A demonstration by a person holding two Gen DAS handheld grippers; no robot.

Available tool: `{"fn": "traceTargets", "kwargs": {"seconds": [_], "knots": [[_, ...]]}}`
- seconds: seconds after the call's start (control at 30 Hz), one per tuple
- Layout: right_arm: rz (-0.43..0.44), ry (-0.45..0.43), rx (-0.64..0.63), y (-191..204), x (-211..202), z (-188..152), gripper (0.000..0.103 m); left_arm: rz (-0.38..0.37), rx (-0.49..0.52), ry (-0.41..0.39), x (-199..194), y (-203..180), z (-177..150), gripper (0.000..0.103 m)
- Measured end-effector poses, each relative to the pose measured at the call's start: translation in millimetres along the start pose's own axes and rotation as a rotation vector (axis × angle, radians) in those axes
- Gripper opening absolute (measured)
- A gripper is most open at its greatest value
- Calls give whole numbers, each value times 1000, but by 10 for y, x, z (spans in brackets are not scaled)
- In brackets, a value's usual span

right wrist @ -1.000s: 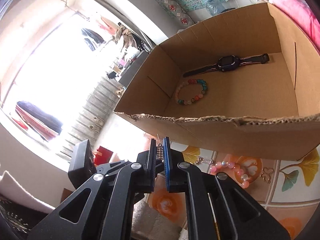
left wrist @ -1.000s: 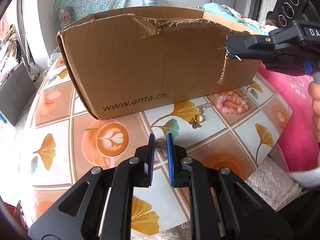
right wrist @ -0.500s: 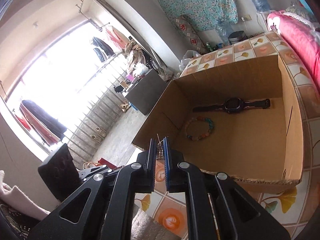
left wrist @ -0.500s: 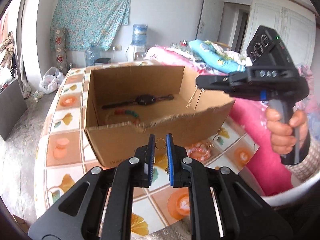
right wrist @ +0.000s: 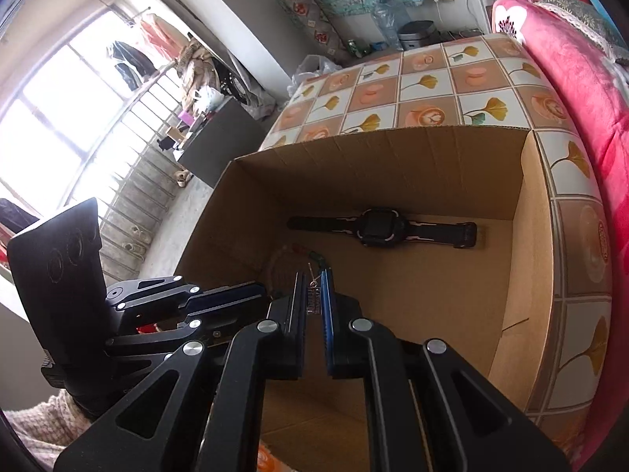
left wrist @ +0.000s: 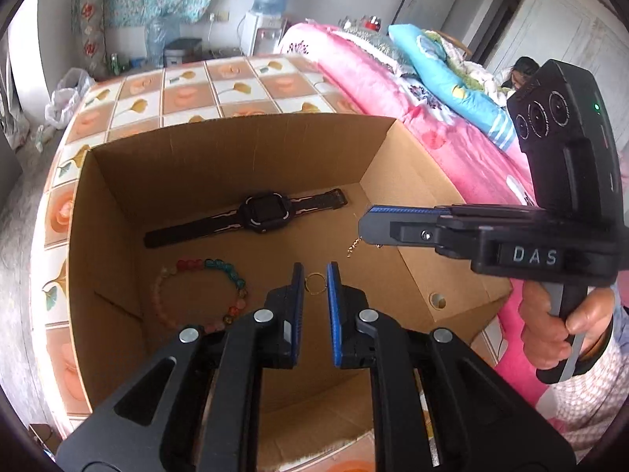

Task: Organize jewelry
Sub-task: 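Carry the gold charm with the right tool and release it into the box, then move the open right tool back to the small gold ring beside the pink bracelet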

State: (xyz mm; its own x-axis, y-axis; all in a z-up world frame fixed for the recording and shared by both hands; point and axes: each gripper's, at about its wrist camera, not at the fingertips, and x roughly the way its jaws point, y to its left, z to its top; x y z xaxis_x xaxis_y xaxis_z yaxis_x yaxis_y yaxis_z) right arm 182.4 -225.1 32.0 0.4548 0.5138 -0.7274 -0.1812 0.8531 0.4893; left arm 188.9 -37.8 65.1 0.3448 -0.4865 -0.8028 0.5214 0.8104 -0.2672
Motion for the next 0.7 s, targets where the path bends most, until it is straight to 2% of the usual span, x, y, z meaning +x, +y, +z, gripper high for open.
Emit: {"fn": "traceTargets", "kwargs": {"seconds": [0.1, 0.13, 0.17, 0.2, 0.37, 0.53, 0.7], "knots": [[-35, 29, -1, -74, 129, 101, 9, 39, -32, 64, 201, 69, 155, 12], [-41, 37, 2, -95, 153, 116, 9, 48, -44, 80, 251, 77, 189, 18], [-41, 41, 10, -117, 169, 125, 9, 58, -52, 88, 292, 85, 209, 29], [-37, 43, 20, -143, 181, 136, 9, 71, -58, 91, 318, 88, 222, 33], [-33, 7, 29, -172, 84, 113, 9, 69, -79, 79, 336, 162, 198, 33], [-20, -54, 25, -112, -171, 22, 9, 90, -74, -1, 121, 160, 137, 33], [13, -126, 15, -6, -499, -156, 9, 94, -59, -150, -356, 123, -62, 33]]}}
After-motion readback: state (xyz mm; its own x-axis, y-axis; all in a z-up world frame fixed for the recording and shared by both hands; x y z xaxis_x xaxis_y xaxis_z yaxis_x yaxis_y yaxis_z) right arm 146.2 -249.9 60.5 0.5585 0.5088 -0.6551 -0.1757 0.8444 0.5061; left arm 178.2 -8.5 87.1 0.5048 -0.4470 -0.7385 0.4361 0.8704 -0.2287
